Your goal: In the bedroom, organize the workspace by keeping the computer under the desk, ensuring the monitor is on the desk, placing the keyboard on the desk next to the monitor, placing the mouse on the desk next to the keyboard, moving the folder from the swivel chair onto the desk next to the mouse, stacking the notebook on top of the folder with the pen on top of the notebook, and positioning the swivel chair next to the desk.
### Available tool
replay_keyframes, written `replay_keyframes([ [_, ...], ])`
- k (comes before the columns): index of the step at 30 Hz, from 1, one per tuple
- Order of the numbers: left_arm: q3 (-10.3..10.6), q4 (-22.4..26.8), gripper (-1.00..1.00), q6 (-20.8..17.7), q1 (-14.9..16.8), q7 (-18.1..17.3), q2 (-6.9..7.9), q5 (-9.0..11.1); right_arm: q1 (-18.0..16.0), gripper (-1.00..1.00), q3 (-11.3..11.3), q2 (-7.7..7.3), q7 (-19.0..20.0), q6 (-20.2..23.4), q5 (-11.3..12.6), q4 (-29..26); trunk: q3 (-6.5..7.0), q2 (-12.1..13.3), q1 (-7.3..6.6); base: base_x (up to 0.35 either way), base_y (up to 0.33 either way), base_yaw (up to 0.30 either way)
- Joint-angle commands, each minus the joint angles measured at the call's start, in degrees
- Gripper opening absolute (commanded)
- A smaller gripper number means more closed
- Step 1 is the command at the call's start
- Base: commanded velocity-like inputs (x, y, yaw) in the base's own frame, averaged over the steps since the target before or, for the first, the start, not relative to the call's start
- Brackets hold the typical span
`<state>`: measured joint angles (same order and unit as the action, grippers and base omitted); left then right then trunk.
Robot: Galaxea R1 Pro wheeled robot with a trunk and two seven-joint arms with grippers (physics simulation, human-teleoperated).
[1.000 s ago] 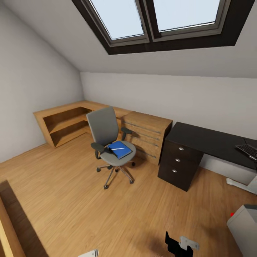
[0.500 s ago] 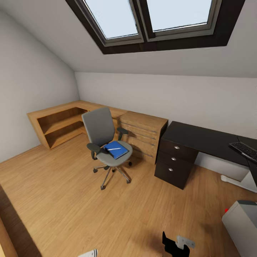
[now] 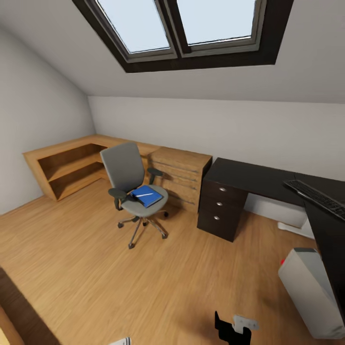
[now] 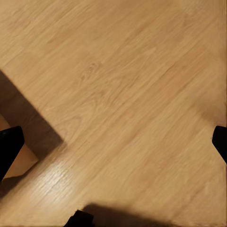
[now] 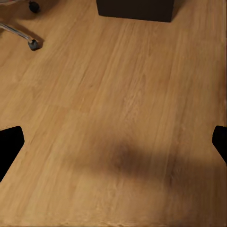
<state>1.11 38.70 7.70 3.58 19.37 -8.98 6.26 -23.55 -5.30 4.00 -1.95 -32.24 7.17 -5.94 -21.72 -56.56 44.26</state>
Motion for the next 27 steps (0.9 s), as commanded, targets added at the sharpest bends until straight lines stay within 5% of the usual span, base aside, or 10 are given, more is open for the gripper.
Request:
replay_keyframes([
  [1, 0.12, -0.01, 1.0, 0.29, 0.02, 0.14, 0.02, 0.6, -0.07, 1.0, -0.43, 0.06, 0.1, -0.19, -0.05, 0.05, -0.07, -0.05, -0.03, -0.338, 0.0, -0.27],
  [27, 0.12, -0.03, 1.0, 0.29, 0.02, 0.14, 0.02, 0.6, -0.08, 1.0, -0.33, 0.13, 0.28, -0.18, -0.31, 0.05, -0.07, -0.05, -0.03, -0.338, 0.0, -0.295],
])
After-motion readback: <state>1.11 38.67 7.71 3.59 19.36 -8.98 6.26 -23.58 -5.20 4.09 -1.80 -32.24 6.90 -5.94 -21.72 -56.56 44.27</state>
